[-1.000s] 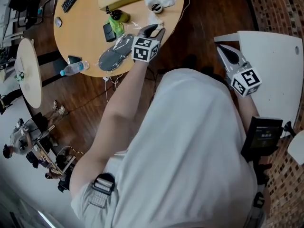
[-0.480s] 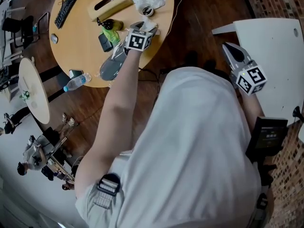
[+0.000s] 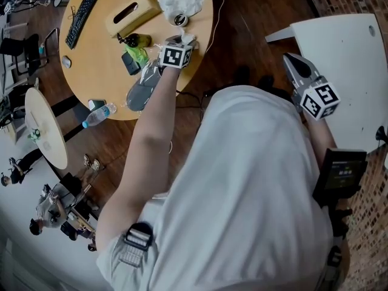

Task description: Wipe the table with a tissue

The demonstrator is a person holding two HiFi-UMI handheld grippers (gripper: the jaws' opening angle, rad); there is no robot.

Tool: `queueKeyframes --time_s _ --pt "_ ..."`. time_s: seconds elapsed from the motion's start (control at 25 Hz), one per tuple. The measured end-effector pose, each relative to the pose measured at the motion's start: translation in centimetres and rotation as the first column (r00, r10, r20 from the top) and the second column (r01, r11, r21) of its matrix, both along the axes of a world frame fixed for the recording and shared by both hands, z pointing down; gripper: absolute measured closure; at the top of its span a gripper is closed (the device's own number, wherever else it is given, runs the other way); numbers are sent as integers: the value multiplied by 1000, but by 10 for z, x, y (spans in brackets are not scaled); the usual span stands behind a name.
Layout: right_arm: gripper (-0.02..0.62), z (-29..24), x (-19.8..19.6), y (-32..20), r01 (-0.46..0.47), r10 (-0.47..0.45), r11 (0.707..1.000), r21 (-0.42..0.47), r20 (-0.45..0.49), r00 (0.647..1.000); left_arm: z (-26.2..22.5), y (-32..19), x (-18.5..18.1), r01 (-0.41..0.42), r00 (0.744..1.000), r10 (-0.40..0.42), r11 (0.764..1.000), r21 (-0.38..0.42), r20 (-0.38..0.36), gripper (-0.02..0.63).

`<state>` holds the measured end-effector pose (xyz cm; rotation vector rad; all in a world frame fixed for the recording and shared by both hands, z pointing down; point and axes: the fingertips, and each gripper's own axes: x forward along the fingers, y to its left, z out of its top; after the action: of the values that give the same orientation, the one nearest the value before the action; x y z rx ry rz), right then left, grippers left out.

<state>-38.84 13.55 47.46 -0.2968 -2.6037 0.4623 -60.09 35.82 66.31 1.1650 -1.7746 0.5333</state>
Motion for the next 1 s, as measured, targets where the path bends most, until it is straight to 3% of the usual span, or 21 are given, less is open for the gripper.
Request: queueKeyframes --time_s 0.44,0.76,1.0 --pt "588 -1 7 -10 -65 65 998 -3 0 998 -5 -5 20 73 995 -66 994 78 -77 442" --pt "588 -13 16 -15 -142 142 990 23 20 990 -44 -50 67 6 992 30 960 280 -125 442" --pt "588 -12 41 -31 -233 233 972 23 17 972 -76 -124 118 -119 971 192 906 405 -144 443"
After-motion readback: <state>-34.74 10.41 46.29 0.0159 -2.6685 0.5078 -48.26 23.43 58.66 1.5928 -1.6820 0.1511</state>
